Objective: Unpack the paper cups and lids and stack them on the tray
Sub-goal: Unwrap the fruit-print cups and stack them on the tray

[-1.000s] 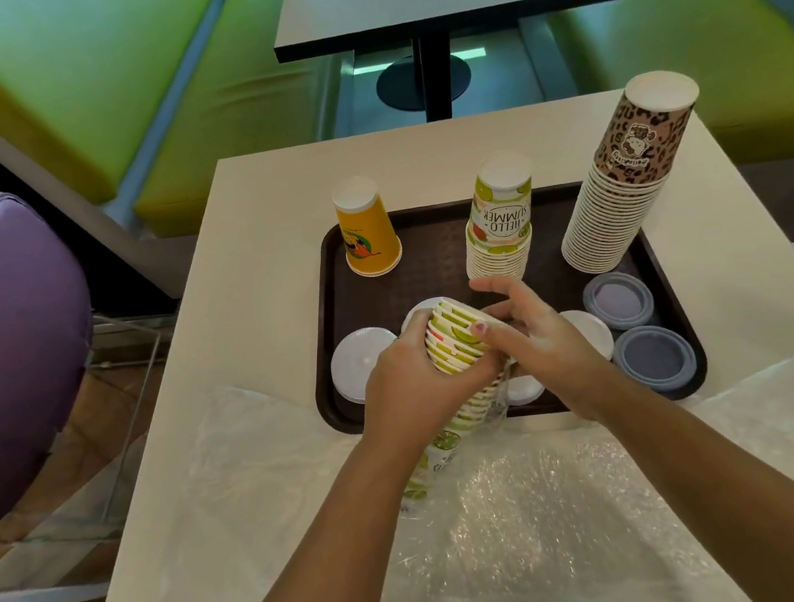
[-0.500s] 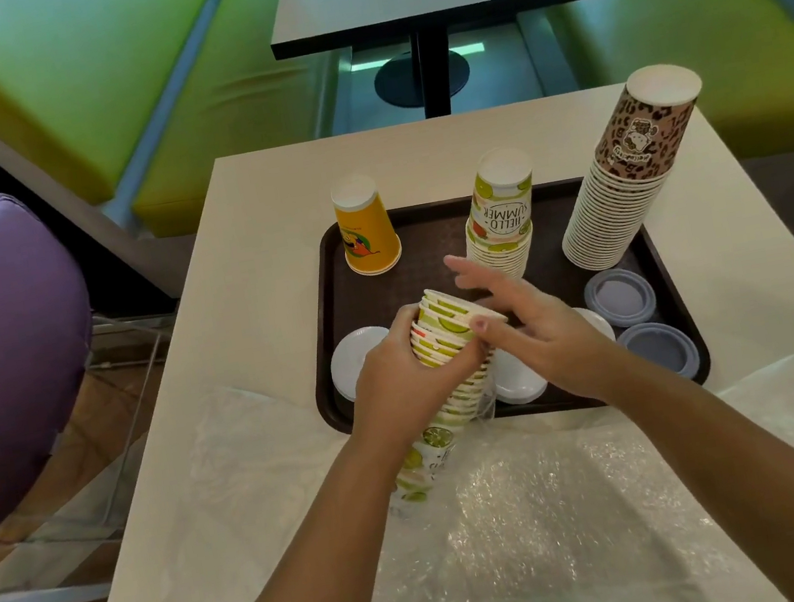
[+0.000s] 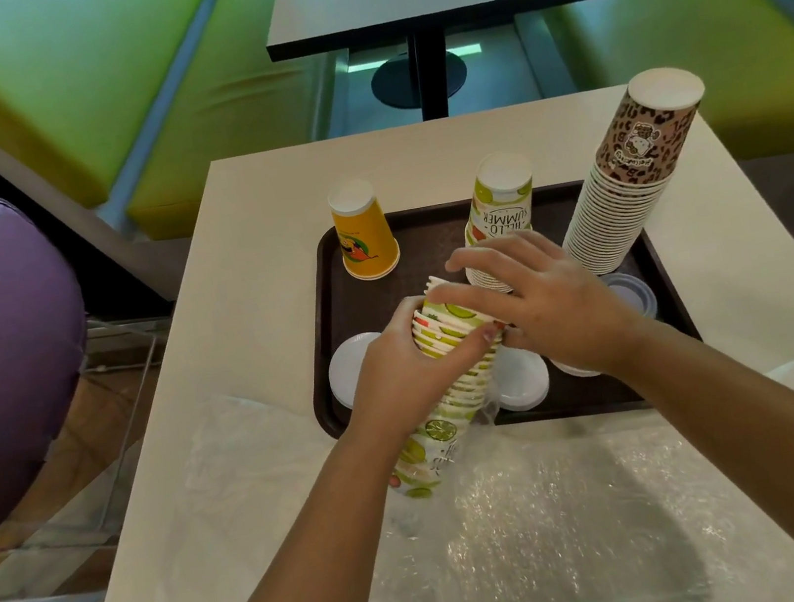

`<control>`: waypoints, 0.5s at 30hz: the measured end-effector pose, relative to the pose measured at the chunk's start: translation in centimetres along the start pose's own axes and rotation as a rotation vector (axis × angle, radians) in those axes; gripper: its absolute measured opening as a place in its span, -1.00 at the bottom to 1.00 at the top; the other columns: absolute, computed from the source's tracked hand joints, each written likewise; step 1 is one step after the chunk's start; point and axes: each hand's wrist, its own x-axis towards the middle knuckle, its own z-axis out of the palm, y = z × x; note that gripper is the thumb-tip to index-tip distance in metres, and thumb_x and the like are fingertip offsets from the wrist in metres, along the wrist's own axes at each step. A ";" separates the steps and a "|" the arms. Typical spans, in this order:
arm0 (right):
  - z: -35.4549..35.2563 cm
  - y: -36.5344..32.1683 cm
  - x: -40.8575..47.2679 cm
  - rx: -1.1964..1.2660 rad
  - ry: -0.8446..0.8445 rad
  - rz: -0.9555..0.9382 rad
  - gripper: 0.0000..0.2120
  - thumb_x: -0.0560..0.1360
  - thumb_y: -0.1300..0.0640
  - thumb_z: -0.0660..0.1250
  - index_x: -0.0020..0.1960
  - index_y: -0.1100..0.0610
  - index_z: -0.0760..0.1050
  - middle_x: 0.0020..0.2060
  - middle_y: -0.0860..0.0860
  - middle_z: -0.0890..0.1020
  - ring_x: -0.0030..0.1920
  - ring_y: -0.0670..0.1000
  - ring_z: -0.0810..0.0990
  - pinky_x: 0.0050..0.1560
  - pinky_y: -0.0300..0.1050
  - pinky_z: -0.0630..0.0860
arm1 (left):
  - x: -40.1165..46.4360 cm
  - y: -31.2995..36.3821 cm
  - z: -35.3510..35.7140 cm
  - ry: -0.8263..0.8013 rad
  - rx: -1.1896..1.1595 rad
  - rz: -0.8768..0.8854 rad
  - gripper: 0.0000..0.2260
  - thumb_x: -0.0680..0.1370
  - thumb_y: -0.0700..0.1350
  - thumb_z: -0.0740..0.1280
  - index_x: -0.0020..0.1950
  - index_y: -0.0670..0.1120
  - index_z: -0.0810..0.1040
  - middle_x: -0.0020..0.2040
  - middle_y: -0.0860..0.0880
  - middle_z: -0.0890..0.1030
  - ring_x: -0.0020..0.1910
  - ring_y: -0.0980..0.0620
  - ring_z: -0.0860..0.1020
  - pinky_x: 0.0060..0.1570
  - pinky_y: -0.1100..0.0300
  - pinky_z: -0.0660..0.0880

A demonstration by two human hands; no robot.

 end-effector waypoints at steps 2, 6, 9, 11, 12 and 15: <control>0.1 0.6 0.6 -0.019 0.009 -0.002 -0.46 0.44 0.13 0.40 0.37 0.03 0.30 0.26 0.08 0.40 0.21 0.13 0.45 0.26 0.07 0.35 | 0.3 0.2 -0.4 0.010 0.017 0.005 -0.67 0.40 0.16 0.44 0.08 0.09 0.49 -0.13 0.14 0.63 -0.16 0.31 0.57 -0.16 0.37 0.51; -0.4 2.5 1.7 -0.013 0.089 0.081 -0.51 0.44 0.09 0.32 0.35 0.05 0.32 0.22 0.09 0.45 0.16 0.13 0.43 0.20 0.08 0.39 | 0.6 0.1 -1.0 0.017 0.026 -0.010 -0.66 0.39 0.17 0.44 0.08 0.08 0.49 -0.14 0.15 0.63 -0.18 0.30 0.58 -0.16 0.32 0.52; -0.5 3.7 2.2 0.062 0.153 0.280 -0.39 0.33 0.13 0.44 0.33 0.07 0.32 0.24 0.10 0.38 0.15 0.16 0.42 0.12 0.12 0.47 | 0.7 -0.1 -1.2 0.047 -0.001 -0.022 -0.64 0.38 0.18 0.43 0.09 0.07 0.50 -0.12 0.14 0.63 -0.16 0.29 0.58 -0.17 0.36 0.49; -0.4 4.2 2.6 0.205 0.201 0.474 -0.29 0.26 0.14 0.53 0.34 0.10 0.33 0.25 0.17 0.39 0.20 0.18 0.43 0.11 0.07 0.49 | 0.8 -0.2 -1.3 0.063 0.003 -0.035 -0.62 0.38 0.19 0.43 0.11 0.09 0.49 -0.11 0.15 0.61 -0.15 0.28 0.57 -0.22 0.43 0.48; -0.2 4.4 2.8 0.271 0.231 0.570 -0.27 0.25 0.12 0.55 0.35 0.12 0.34 0.26 0.19 0.38 0.23 0.16 0.41 0.13 -0.01 0.48 | 0.9 -0.3 -1.3 0.064 0.007 -0.040 -0.61 0.38 0.19 0.43 0.13 0.10 0.48 -0.10 0.16 0.60 -0.14 0.27 0.57 -0.24 0.47 0.47; 0.8 4.7 3.6 0.393 0.292 0.806 -0.27 0.27 0.04 0.55 0.35 0.16 0.35 0.27 0.19 0.34 0.29 0.08 0.37 0.24 -0.19 0.38 | 1.1 -0.5 -1.1 0.050 0.016 -0.043 -0.59 0.39 0.19 0.42 0.17 0.11 0.45 -0.07 0.17 0.58 -0.12 0.24 0.57 -0.27 0.53 0.45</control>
